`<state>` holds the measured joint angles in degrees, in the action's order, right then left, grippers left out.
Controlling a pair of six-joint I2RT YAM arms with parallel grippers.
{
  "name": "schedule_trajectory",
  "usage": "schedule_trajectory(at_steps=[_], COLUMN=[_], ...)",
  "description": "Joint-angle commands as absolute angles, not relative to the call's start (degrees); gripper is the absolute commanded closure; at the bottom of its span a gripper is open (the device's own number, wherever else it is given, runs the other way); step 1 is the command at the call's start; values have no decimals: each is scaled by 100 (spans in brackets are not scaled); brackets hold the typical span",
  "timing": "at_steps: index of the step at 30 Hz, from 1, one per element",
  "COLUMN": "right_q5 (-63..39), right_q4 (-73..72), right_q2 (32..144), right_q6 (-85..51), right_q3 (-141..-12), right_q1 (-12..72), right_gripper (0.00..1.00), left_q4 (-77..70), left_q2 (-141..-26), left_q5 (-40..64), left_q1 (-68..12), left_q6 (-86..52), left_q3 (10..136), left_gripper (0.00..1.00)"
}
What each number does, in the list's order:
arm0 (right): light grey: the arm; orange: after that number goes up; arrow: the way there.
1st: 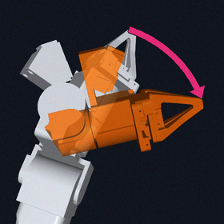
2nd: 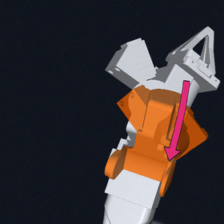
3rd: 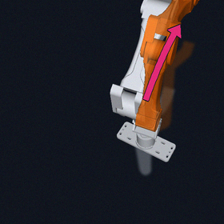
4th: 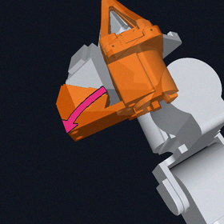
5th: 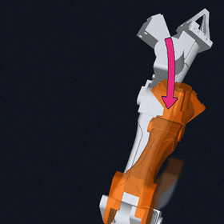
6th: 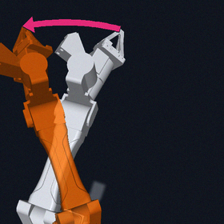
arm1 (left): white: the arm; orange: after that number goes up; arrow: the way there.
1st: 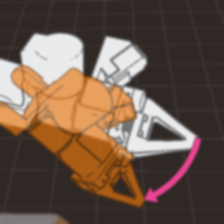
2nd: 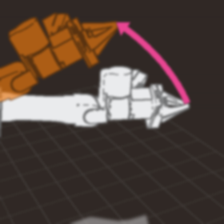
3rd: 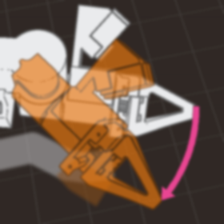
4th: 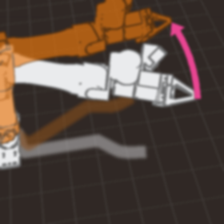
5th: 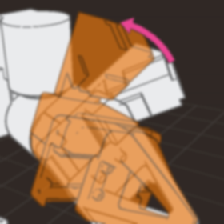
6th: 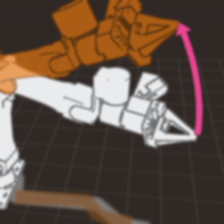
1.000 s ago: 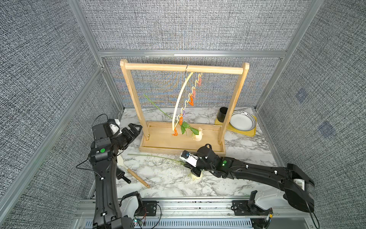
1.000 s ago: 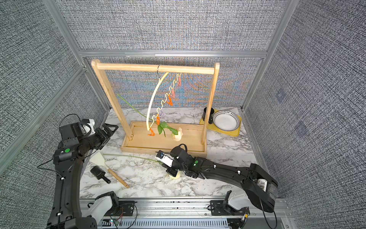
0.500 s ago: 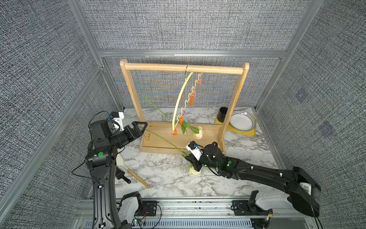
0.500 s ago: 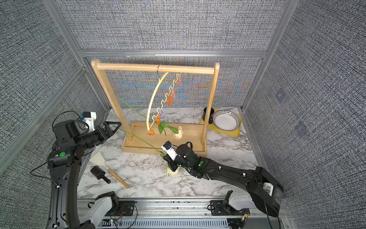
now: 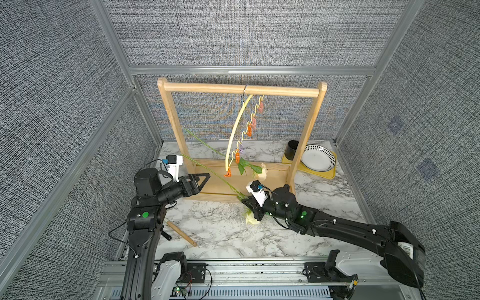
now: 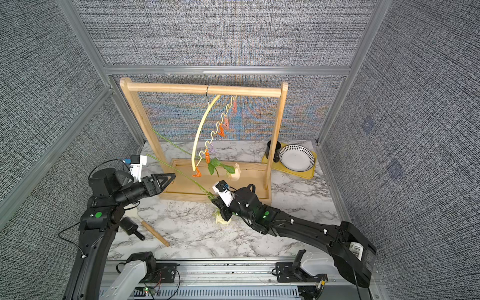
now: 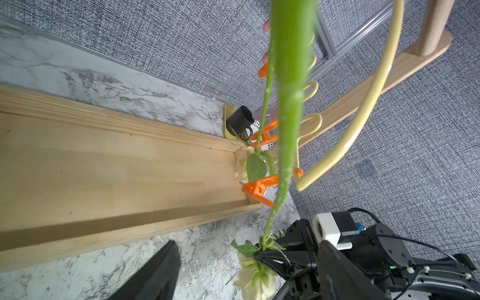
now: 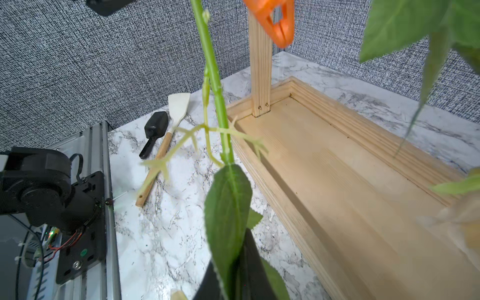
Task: Dry the flowers on a clothes hanger
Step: Pick up the flower at the center of the board.
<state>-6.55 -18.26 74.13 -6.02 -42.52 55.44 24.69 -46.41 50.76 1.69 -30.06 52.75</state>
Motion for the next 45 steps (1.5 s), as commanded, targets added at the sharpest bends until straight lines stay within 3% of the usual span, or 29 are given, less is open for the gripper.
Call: schedule_trajectory(at_steps=[1, 5, 12, 18, 21, 25, 30, 37, 45], right_q5=[-829, -947, -1090, -1105, -1141, -1168, -1175, -1007, -516], right_q4=[-2125, -2227, -2215, -2241, -2241, -2250, -2226, -1837, -1683], right_q2=[7461, 7510, 7704, 7726, 7738, 7744, 7651, 7118, 6832], right_q6=[-528, -542, -511, -510, -501, -492, -410, 253, 1113], right_q3=[-4348, -4393, -4544, -4546, -4544, -4548, -4529, -4420, -4805], right_q1=[5552, 5557, 5590, 5607, 5604, 5615, 5616, 5611, 5577], right_gripper=[89, 89, 89, 89, 89, 85, 53, 47, 38], left_q4=[1893, 1750, 1220, 1195, 1169, 1116, 1292, 1543, 1203], left_q2=[-4695, -4829, -4948, -4904, -4968, -5005, -4902, -4707, -5112], left_q5=[5069, 4900, 4704, 4395, 4395, 4447, 4326, 3746, 3807], left_q1=[-6, -263, -692, -747, -757, -765, -767, -765, -765], left_q6=[-3083, -3020, -3077, -2989, -2966, -2931, -2678, -2033, -1970], left_q3=[5195, 5124, 5062, 5054, 5070, 5071, 5177, 5223, 5086], left_gripper=[22, 34, 46, 85, 98, 98, 98, 98, 98])
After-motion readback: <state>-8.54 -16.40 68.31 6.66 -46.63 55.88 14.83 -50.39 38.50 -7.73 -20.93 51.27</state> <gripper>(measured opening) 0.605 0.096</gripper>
